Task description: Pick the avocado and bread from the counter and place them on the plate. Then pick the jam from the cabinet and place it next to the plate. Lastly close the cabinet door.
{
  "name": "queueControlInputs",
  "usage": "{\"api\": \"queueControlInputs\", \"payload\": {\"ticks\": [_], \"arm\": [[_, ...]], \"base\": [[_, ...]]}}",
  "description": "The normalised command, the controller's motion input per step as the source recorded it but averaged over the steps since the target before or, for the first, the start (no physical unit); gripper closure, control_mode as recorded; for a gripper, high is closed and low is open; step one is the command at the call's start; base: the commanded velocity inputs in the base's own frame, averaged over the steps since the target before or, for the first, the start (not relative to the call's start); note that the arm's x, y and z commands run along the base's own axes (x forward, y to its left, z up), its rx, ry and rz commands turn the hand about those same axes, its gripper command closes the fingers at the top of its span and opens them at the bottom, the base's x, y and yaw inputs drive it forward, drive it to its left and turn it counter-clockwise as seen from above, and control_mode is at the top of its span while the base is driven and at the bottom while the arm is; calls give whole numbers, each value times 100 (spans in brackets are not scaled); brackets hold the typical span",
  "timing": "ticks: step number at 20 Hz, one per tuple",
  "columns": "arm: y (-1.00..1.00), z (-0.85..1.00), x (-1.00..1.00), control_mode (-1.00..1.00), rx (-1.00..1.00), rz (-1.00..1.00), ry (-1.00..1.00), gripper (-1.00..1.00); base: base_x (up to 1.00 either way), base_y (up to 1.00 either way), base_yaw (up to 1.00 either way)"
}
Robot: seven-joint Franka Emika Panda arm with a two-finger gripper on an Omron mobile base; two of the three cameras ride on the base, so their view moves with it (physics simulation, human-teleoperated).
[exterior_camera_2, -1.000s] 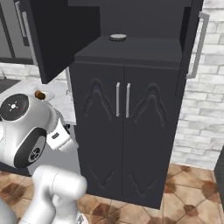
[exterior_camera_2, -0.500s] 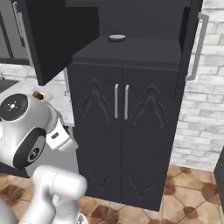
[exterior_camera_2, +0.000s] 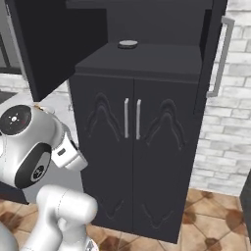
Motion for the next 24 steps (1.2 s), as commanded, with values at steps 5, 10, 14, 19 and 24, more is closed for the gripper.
{"api": "queueControlInputs", "payload": {"ticks": [5, 10, 14, 19, 24], "arm": [[0, 0, 0, 100, 0, 0, 0, -100], [0, 0, 0, 100, 0, 0, 0, -100], [0, 0, 0, 100, 0, 0, 0, -100], [0, 0, 0, 100, 0, 0, 0, -100], [0, 0, 0, 100, 0, 0, 0, -100]], "base": [[35, -36, 0], [37, -38, 0], [35, -34, 0], [31, -33, 0], [31, -29, 0]]}}
